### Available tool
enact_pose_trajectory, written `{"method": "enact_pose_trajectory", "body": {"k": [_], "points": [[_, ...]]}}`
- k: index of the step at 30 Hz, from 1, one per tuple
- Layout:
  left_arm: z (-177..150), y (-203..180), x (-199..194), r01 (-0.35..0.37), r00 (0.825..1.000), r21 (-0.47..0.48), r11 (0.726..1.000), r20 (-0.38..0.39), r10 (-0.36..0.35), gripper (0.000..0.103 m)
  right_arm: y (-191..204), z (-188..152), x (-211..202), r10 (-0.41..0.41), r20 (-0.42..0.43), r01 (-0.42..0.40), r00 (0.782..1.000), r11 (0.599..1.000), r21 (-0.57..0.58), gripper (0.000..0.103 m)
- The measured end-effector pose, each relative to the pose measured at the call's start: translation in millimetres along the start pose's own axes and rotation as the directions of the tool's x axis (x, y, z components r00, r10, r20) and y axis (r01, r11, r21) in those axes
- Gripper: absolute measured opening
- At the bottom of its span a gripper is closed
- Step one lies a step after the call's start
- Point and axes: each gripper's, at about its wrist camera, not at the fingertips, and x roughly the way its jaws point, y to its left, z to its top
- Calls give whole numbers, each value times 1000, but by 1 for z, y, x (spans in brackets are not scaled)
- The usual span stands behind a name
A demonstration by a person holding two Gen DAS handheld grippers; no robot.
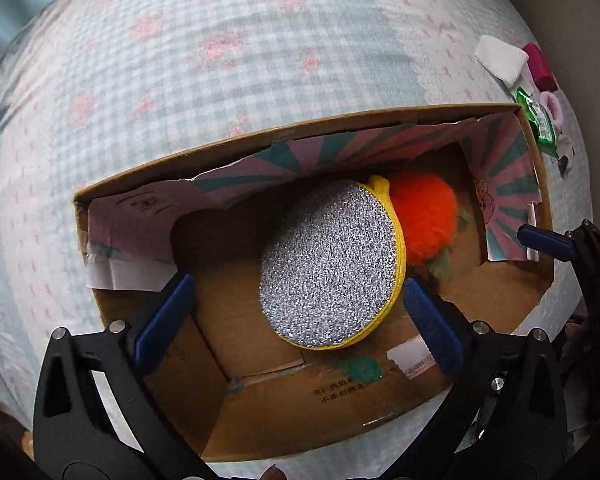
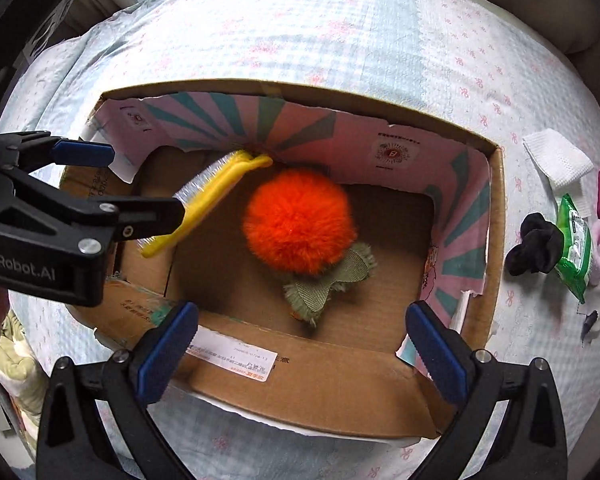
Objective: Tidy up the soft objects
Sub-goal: 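Release sponge and pompom into the box and lift both tools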
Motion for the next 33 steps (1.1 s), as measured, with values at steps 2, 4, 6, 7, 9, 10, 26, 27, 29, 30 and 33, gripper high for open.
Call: {"method": "enact_pose_trajectory", "body": {"k": [2, 4, 6, 7, 9, 10, 26, 27, 29, 30, 33], "points": [[-3, -1, -9, -1, 1000, 0, 1000, 14, 1, 103, -1, -2, -9, -13, 26, 13, 1000, 1000, -3, 103], [-7, -1, -20, -5, 1000, 0, 1000, 31, 5, 103, -3, -7, -22, -14, 48, 14, 999, 1000, -5, 103], [-11, -1, -31, -9, 999, -3, 1000, 50, 9, 103, 1, -8, -37, -18, 71, 18, 997, 1000, 0, 103], [-13, -1, -37, -12, 998, -6, 1000, 61, 13, 103, 1, -11, -46, -19, 86, 19, 996, 1000, 2, 103], [-19, 0, -51, -14, 997, -18, 1000, 82, 15, 103, 2, -13, -65, -20, 111, 20, 994, 1000, 7, 103], [-22, 1, -58, -14, 995, -24, 1000, 93, 16, 103, 4, -12, -74, -27, 125, 26, 992, 1000, 10, 103], [-91, -44, -210, -12, 936, -80, 997, 351, 39, 103, -15, -47, -257, -222, 387, 132, 895, 960, 246, 103], [-95, -48, -217, -11, 929, -81, 997, 368, 40, 103, -20, -51, -263, -230, 393, 127, 890, 955, 270, 103], [-99, -56, -228, -12, 916, -87, 996, 399, 46, 103, -33, -59, -273, -236, 407, 107, 883, 943, 314, 103], [-100, -60, -233, -6, 910, -85, 996, 413, 41, 103, -40, -64, -277, -241, 414, 100, 878, 938, 332, 103], [-100, -77, -242, -9, 893, -74, 997, 448, 42, 103, -61, -78, -288, -270, 426, 104, 864, 922, 374, 103]]}}
